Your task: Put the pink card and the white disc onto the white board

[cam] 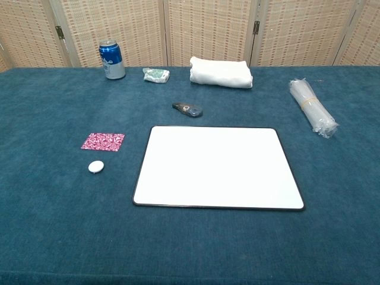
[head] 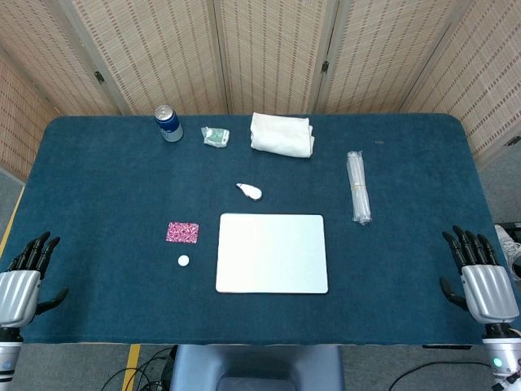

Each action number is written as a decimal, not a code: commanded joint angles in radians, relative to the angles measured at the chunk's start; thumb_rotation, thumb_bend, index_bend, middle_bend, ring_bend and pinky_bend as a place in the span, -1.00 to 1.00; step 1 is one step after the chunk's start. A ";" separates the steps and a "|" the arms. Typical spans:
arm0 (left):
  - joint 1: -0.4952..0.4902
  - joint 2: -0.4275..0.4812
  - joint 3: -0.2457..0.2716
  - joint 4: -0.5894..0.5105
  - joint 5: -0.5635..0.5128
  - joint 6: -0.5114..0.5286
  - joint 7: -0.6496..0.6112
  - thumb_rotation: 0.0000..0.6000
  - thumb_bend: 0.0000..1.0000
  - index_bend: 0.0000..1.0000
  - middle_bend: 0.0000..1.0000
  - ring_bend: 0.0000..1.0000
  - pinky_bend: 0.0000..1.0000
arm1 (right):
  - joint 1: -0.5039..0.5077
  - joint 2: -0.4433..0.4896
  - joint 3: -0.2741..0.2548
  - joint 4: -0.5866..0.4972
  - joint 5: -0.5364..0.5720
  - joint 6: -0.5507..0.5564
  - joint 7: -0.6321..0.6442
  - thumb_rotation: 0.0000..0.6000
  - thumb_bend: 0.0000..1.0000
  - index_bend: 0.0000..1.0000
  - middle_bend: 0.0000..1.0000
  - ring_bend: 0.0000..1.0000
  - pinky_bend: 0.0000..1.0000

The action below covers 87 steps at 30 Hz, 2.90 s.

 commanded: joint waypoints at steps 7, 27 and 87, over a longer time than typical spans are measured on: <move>-0.004 -0.014 0.021 -0.013 0.032 -0.002 0.035 1.00 -0.44 -0.84 -0.91 -0.82 -0.47 | -0.010 0.016 -0.020 0.000 -0.042 0.018 0.027 1.00 -0.43 -1.00 -1.00 -1.00 -1.00; -0.156 -0.076 -0.037 -0.139 -0.021 -0.199 0.019 1.00 -0.44 -0.33 1.00 1.00 1.00 | -0.021 0.029 -0.053 0.009 -0.166 0.088 0.089 1.00 -0.43 -1.00 -1.00 -1.00 -1.00; -0.640 -0.514 -0.192 0.284 -0.749 -0.535 0.369 1.00 -0.44 -0.29 1.00 1.00 1.00 | -0.073 0.077 -0.048 0.040 -0.192 0.195 0.242 1.00 -0.43 -1.00 -1.00 -1.00 -1.00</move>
